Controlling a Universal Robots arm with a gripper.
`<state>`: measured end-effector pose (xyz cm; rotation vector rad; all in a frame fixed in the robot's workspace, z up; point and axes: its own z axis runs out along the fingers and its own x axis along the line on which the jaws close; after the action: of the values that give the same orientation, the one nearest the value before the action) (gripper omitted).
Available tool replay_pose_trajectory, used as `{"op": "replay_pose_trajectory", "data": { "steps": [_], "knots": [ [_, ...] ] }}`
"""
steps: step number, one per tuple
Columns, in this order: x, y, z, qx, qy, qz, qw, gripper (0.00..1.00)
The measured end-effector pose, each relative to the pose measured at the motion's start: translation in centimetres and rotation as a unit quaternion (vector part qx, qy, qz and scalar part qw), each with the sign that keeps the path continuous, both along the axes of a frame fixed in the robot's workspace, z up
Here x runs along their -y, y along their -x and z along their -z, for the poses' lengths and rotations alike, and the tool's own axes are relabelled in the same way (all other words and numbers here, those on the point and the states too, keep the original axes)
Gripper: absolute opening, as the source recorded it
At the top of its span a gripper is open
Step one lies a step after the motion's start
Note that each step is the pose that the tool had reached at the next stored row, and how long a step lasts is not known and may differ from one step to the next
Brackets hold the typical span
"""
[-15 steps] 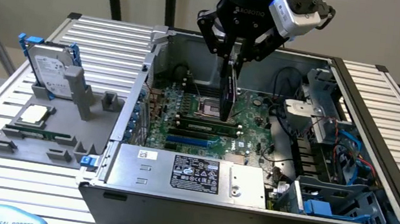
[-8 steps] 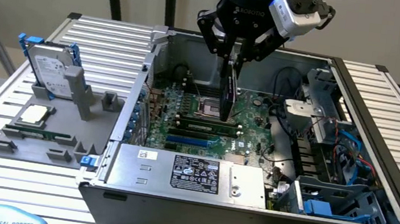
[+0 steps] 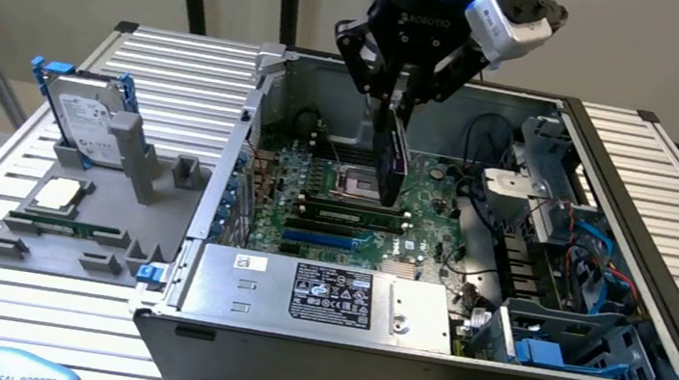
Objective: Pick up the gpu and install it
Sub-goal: 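Insert the gpu into the slot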
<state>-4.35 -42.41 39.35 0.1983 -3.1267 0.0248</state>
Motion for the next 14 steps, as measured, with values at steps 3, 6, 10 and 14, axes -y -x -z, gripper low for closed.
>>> {"op": "replay_pose_trajectory", "data": {
  "steps": [3,6,10,14],
  "knots": [
    [0.00,0.00,0.01,0.0004,0.0001,-0.027,0.9996,0.27],
    [0.00,0.00,0.03,0.0011,0.0001,-0.052,0.9987,0.27],
    [0.00,0.00,0.09,0.0030,0.0002,-0.075,0.9972,0.27],
    [0.00,0.00,0.14,0.0049,0.0002,-0.102,0.9948,0.27]
  ]
}}
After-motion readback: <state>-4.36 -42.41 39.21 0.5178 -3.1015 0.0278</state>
